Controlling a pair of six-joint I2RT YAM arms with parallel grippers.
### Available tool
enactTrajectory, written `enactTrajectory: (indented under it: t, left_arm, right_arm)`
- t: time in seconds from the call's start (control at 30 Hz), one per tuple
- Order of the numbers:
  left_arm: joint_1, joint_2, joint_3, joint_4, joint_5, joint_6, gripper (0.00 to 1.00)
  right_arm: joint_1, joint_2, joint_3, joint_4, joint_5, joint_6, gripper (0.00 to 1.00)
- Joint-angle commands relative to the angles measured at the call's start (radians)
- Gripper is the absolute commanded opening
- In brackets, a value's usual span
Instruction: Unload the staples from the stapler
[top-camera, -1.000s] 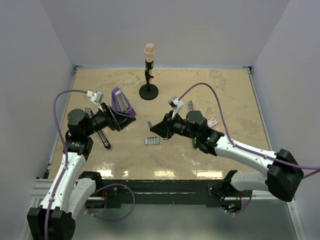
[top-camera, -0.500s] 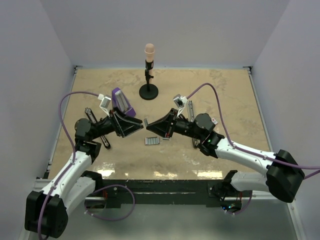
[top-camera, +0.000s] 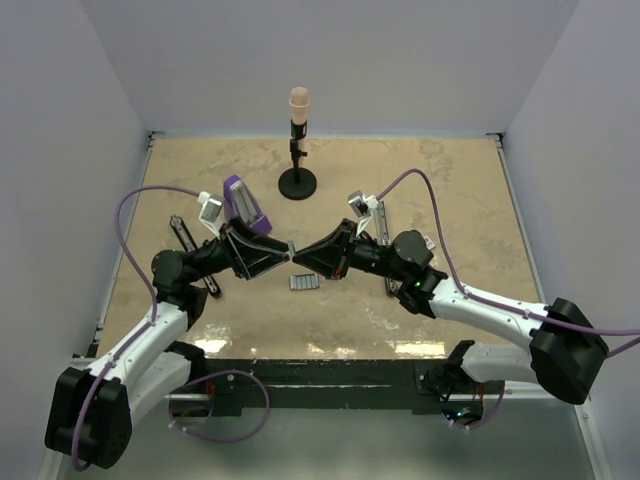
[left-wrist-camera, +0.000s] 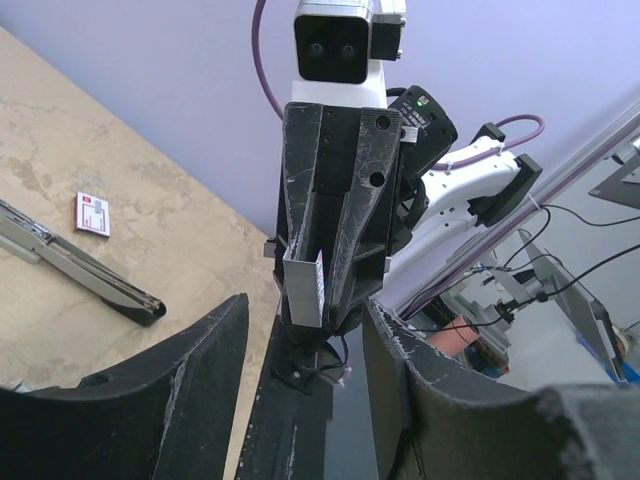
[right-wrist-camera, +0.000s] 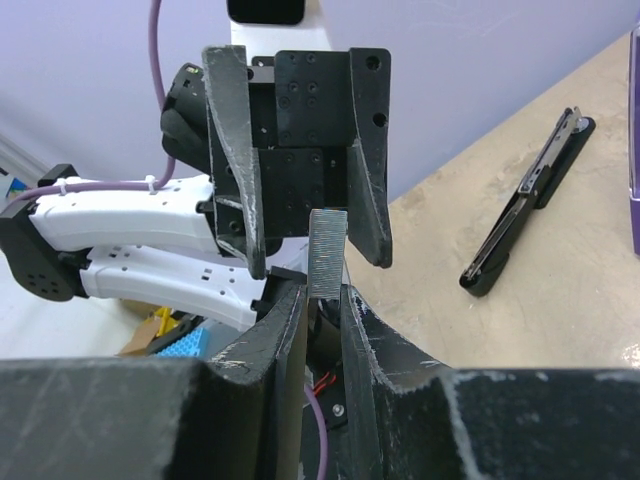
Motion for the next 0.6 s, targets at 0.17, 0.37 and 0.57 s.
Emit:
enactTrajectory:
  t: [0.17, 0.37, 0.57]
  left_arm:
    - [-0.039, 0.020, -0.002, 0.136, -0.040, -0.018, 0.50]
    - [-0.044, 0.020, -0.008, 0.139, -0.049, -0.017, 0.42]
    - [-0.047, 0.018, -0.023, 0.154, -0.066, -0.023, 0.34]
  right_arm:
    - [-0.002, 0.039, -0.013, 0.127, -0.054, 0.043, 0.22]
    - [-0.002, 0.030, -0.019, 0.133, -0.049, 0.044, 0.22]
    - [-0.002, 0.020, -0.028, 0.136, -0.041, 0.041, 0.22]
